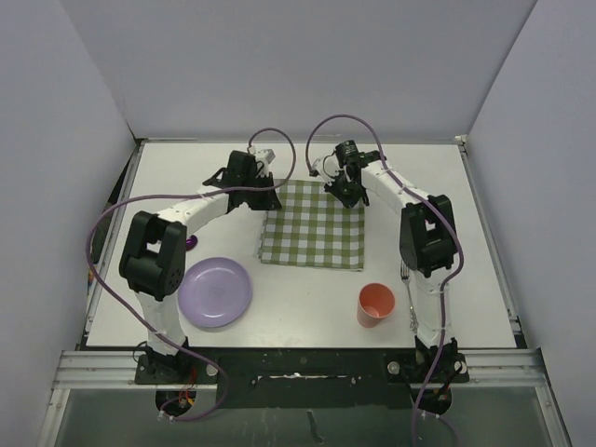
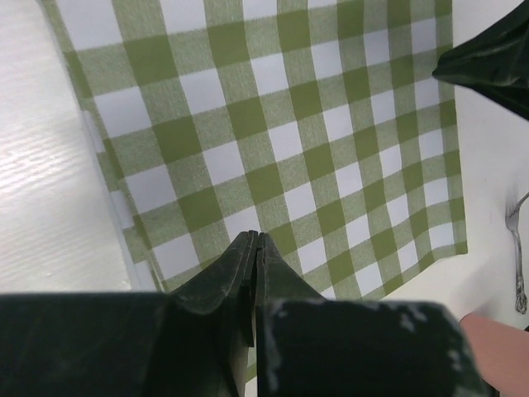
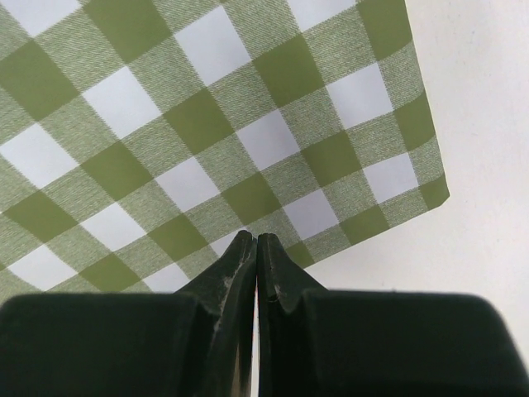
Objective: Set the dinner table for one person
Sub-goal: Flatten out the napkin at the center of the board.
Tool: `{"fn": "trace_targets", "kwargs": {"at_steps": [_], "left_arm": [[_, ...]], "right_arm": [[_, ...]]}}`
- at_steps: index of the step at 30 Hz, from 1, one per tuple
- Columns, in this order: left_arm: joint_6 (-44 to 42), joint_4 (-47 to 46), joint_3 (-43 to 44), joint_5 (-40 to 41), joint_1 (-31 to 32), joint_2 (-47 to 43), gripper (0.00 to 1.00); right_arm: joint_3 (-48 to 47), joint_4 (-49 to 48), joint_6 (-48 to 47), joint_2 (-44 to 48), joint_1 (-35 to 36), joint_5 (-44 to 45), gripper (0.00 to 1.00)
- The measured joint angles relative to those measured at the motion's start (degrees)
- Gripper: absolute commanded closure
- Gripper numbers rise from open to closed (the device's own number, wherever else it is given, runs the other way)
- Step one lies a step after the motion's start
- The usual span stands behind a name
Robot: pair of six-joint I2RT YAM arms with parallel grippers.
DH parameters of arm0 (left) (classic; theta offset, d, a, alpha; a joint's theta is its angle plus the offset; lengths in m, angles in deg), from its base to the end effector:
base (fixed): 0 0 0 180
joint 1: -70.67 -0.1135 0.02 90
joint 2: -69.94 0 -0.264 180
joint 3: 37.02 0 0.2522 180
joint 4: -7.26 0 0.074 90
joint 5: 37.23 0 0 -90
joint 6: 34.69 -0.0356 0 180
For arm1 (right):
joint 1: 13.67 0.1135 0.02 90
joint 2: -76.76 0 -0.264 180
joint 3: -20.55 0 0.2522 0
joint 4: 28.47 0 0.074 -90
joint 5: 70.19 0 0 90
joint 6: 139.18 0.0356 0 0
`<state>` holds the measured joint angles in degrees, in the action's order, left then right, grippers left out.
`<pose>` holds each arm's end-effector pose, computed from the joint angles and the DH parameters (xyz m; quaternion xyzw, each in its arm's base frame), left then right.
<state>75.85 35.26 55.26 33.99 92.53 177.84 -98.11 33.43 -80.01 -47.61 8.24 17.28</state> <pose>0.3874 -0.1678 0.2225 0.0747 0.9061 -0.2803 0.3080 0.4278 0.1737 0.2050 -0.4394 0.8768 0.0065 0.1952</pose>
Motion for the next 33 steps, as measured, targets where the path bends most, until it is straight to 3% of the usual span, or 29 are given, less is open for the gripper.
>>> {"fn": "trace_targets", "kwargs": {"at_steps": [13, 24, 33], "left_arm": [[0.0, 4.7, -1.4, -0.7, 3.9, 2.6, 1.0], [-0.1, 15.5, 0.2, 5.4, 4.2, 7.4, 1.0], [-0.2, 18.4, 2.7, 4.0, 3.6, 9.2, 1.0]], "right_arm": [[-0.7, -3.0, 0.0, -3.8, -3.2, 2.4, 1.0], [-1.9, -4.2, 0.3, -3.9, -3.1, 3.0, 1.0], [-1.7, -4.9, 0.0, -3.9, -3.1, 4.6, 1.0]]}}
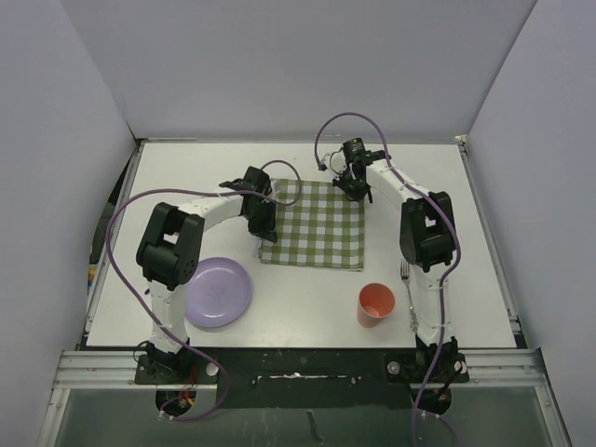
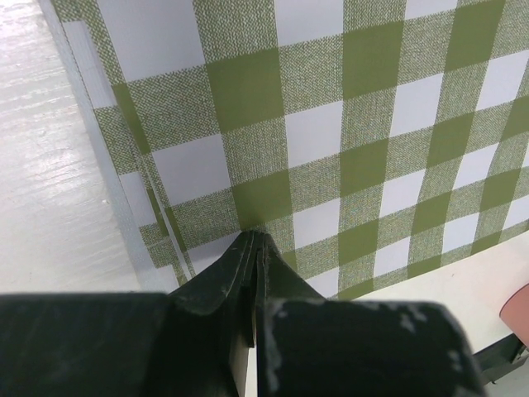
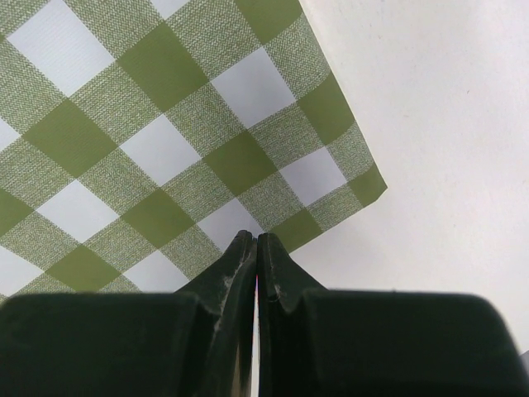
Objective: Set the dinner table for one person
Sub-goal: Flatten out the napkin at the center of the board.
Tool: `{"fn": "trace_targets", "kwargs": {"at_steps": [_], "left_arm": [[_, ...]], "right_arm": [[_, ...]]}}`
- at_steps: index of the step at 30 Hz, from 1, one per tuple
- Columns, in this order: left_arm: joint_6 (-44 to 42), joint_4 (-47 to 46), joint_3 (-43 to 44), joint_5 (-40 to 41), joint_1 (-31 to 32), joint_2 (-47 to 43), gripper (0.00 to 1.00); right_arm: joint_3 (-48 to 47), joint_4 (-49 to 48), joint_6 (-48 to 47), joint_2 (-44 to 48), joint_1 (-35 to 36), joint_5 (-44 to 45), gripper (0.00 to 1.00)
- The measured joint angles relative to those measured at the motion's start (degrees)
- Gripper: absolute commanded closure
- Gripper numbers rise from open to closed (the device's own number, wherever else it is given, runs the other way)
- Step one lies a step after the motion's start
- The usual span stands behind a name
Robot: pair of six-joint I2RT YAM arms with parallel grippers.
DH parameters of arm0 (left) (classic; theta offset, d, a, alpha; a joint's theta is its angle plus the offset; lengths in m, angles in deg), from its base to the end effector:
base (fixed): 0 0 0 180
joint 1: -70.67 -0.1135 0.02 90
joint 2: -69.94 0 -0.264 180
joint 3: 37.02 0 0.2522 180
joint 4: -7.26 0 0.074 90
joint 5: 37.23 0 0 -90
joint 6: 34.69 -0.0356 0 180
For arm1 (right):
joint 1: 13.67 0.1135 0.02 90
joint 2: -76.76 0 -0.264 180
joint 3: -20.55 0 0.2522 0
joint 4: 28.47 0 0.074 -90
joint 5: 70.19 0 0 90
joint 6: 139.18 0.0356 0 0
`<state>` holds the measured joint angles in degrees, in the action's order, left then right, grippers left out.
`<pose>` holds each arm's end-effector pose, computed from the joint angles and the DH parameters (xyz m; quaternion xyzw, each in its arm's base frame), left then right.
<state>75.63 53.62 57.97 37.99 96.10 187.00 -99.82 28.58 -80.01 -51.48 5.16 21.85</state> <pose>0.3697 -0.1858 0.1530 0.0675 0.9721 -0.1885 0.1219 0.4544 0.1536 0.1871 -0.4063 0.8874 -0.0400 0.2141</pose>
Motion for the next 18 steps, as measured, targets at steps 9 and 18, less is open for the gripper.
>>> {"fn": "trace_targets", "kwargs": {"at_steps": [9, 18], "left_arm": [[-0.2, -1.9, -5.3, -1.5, -0.2, -3.1, 1.0], [-0.2, 1.3, -11.9, -3.3, 0.3, -8.0, 1.0]], "right_arm": [[0.1, -0.2, -0.2, 0.0, 0.6, 0.7, 1.0], [0.5, -0.6, -1.3, 0.0, 4.4, 2.9, 1.0]]}}
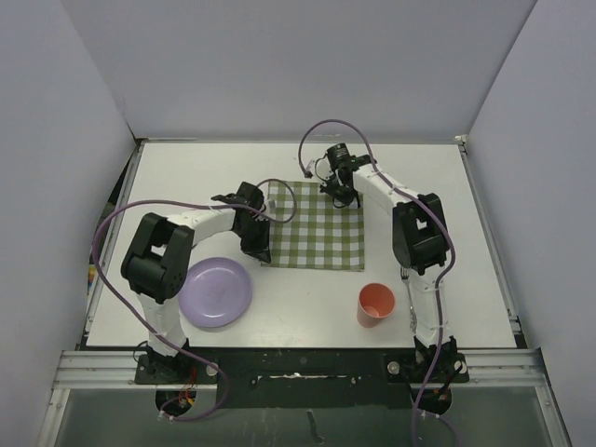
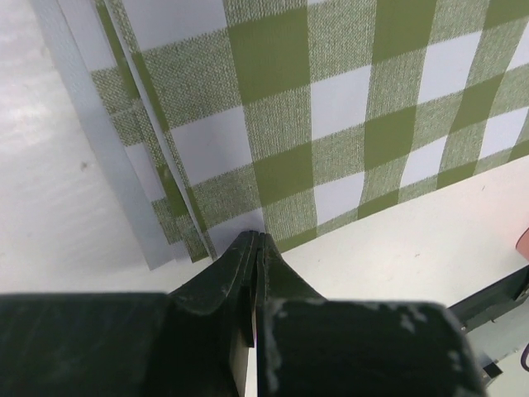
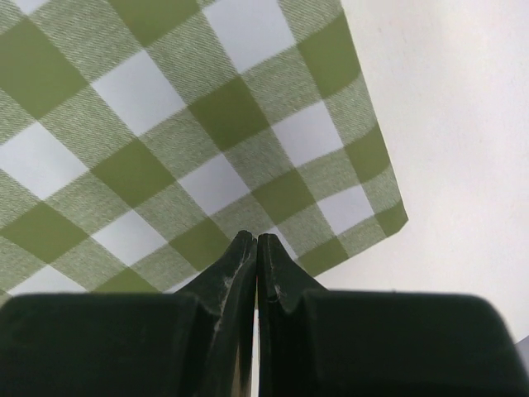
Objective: Set the dinner table for one person
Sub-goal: Flatten out the napkin at the center of the board.
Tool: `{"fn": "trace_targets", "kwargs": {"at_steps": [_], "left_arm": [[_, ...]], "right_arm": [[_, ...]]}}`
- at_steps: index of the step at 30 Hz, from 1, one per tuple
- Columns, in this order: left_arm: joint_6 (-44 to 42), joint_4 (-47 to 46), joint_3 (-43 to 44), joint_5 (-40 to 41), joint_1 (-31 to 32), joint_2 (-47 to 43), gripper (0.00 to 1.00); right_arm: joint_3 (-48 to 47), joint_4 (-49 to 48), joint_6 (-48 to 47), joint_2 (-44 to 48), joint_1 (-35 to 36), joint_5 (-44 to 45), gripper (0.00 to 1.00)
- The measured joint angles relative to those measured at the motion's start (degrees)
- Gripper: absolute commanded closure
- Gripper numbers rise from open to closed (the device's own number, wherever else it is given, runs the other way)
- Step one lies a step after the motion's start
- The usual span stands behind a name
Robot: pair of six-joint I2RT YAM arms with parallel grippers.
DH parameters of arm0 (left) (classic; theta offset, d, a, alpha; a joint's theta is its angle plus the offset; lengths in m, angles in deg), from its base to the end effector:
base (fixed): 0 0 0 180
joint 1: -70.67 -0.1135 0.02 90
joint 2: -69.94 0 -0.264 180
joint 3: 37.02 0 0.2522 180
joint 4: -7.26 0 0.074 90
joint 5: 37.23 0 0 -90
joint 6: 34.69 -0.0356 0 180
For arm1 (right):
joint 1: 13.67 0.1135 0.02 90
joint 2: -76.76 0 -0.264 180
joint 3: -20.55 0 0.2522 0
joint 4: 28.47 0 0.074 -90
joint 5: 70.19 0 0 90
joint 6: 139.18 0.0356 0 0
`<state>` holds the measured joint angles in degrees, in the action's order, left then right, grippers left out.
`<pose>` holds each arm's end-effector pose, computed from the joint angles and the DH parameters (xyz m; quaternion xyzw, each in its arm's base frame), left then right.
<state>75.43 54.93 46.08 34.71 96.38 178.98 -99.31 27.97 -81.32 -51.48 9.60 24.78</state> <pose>0.3226 -0.1676 0.1493 0.0700 0.9753 -0.1979 0.0692 0.4417 0.1866 0.1850 -0.4449 0.8676 -0.0590 0.2138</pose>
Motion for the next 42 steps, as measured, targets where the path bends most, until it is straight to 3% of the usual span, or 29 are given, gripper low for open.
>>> {"fn": "trace_targets", "kwargs": {"at_steps": [42], "left_arm": [[0.8, 2.1, -6.1, 4.6, 1.9, -7.6, 1.0]], "right_arm": [[7.5, -5.5, -1.1, 1.3, 1.9, 1.7, 1.0]]}}
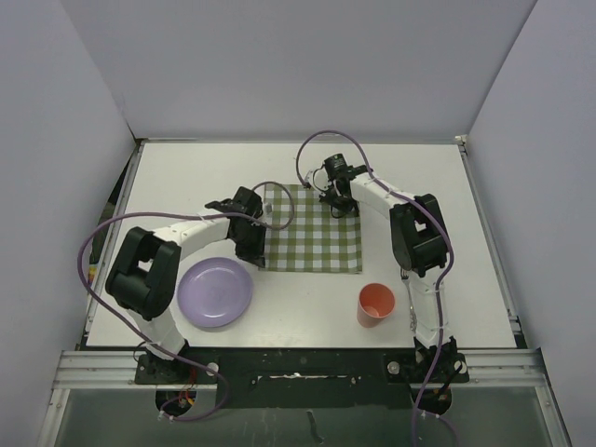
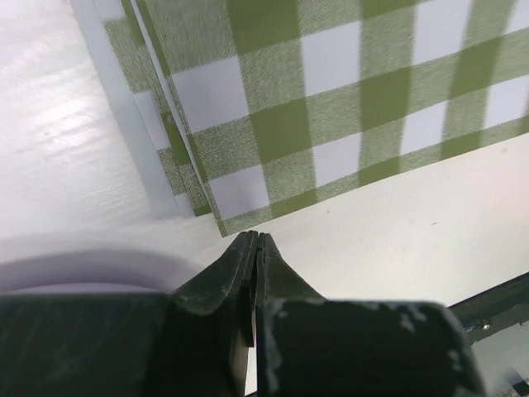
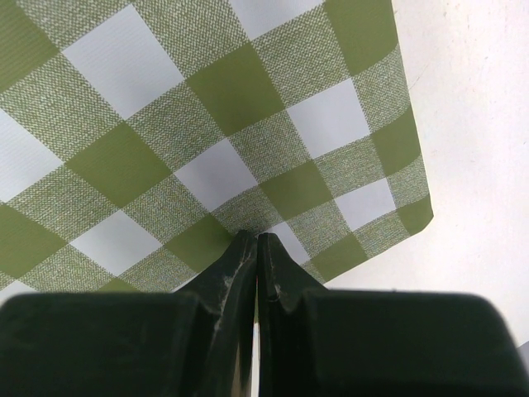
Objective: Set the dinner table for one person
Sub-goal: Flatten out the napkin at the center of the board.
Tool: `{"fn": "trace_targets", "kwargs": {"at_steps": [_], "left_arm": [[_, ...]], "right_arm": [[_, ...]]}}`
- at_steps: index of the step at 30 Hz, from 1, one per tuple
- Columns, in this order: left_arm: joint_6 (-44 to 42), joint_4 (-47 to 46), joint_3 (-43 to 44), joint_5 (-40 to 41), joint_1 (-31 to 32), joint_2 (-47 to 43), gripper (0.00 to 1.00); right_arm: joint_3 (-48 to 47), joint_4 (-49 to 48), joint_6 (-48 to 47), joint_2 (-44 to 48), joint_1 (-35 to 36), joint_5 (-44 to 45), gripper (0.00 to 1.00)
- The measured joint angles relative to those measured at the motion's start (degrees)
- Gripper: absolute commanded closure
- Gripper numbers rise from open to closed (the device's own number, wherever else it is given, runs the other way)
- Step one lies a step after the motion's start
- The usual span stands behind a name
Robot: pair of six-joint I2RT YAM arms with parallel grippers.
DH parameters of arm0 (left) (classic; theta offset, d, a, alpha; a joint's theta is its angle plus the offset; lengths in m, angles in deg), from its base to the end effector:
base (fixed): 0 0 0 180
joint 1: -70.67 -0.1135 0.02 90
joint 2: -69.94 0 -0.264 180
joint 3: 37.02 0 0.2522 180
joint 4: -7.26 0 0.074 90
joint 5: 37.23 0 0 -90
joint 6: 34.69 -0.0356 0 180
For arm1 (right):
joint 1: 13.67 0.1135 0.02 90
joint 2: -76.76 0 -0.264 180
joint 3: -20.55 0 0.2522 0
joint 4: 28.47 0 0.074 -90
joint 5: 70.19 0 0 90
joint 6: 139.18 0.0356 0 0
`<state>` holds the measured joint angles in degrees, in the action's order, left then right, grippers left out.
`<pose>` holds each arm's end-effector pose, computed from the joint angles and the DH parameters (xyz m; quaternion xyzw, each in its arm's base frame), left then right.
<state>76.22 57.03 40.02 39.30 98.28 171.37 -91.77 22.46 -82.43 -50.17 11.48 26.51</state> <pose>0.2900 -0.1611 0.1636 0.0736 0.9810 -0.1621 0.0770 0.4253 0.1951 0.1614 -0.4652 0.8577 -0.0719 0.2069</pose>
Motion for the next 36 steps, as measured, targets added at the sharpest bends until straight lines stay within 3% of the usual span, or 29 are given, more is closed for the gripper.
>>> {"fn": "trace_targets", "kwargs": {"at_steps": [8, 16, 36], "left_arm": [[-0.9, -4.7, 4.5, 2.4, 0.0, -2.9, 1.0], [-0.2, -7.6, 5.7, 1.4, 0.0, 6.9, 1.0], [0.0, -8.6, 5.4, 1.1, -0.1, 7.0, 1.0]], "right_arm": [[0.0, 0.0, -0.4, 0.0, 0.0, 0.3, 1.0], [0.0, 0.0, -0.5, 0.0, 0.0, 0.3, 1.0], [0.2, -0.2, -0.4, 0.0, 0.1, 0.1, 1.0]]}}
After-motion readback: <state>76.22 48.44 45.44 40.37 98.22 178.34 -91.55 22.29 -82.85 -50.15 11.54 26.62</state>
